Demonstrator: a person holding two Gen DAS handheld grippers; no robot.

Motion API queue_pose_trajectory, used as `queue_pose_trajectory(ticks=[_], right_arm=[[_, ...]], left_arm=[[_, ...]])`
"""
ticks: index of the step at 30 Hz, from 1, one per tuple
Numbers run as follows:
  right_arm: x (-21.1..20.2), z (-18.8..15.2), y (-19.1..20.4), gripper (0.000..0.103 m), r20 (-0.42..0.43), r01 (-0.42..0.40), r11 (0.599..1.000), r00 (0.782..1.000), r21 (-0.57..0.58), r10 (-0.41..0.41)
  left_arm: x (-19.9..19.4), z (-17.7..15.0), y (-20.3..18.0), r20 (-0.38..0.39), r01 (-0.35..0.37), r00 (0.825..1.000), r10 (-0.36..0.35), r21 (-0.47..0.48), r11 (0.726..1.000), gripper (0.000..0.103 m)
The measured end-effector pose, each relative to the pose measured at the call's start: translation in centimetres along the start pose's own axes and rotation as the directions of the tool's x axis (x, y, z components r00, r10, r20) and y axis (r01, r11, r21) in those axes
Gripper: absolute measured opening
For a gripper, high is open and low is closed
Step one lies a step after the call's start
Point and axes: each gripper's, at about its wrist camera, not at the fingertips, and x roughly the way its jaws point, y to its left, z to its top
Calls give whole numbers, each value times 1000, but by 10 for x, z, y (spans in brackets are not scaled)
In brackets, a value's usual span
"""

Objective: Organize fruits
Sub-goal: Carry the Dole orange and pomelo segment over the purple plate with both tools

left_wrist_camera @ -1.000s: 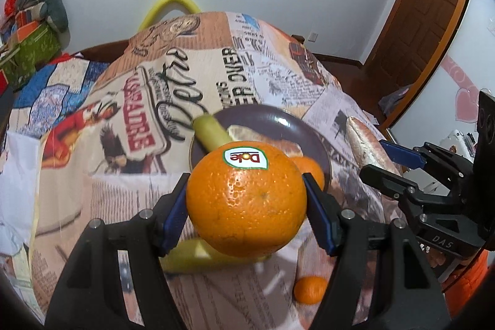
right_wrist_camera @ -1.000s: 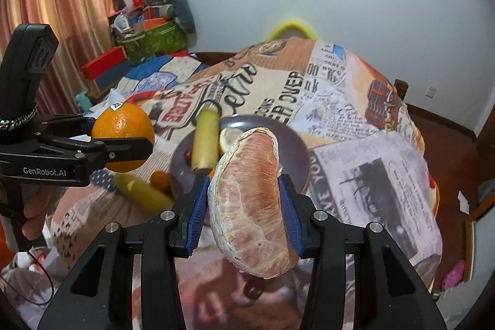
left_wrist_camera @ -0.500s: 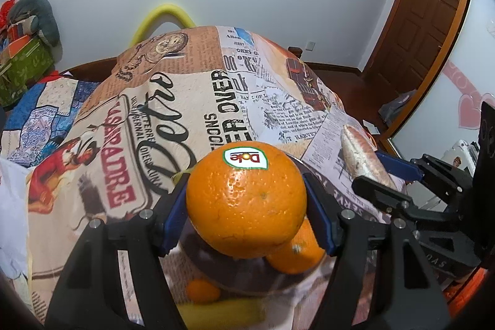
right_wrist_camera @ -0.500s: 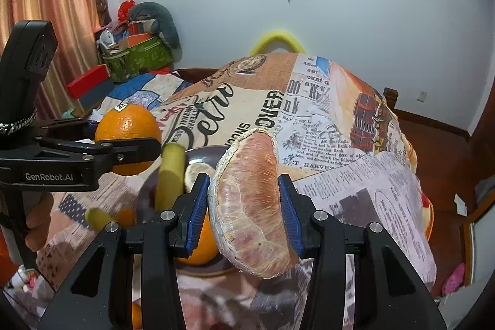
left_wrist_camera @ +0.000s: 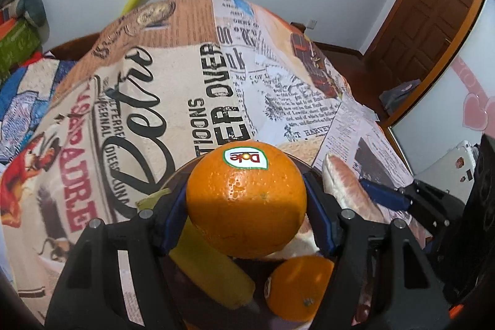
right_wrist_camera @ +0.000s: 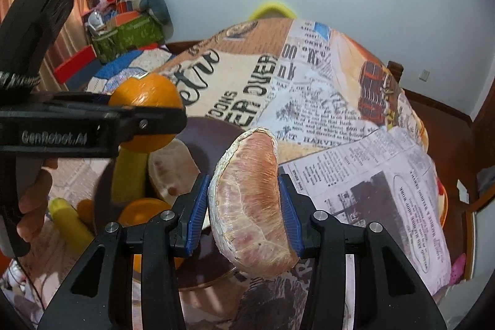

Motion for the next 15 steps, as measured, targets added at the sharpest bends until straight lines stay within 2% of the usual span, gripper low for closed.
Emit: queue_pose_trajectory(ticks=[5, 15], right_arm=[[10, -2, -2, 42, -23, -6, 1000, 1000, -4, 6], [25, -6, -4, 42, -64, -17, 1000, 998, -17, 16]], left_arm=[[16, 3, -4, -25, -16, 1000, 17, 25, 1000, 68], [48, 9, -10, -106, 14, 994, -12, 13, 1000, 68]])
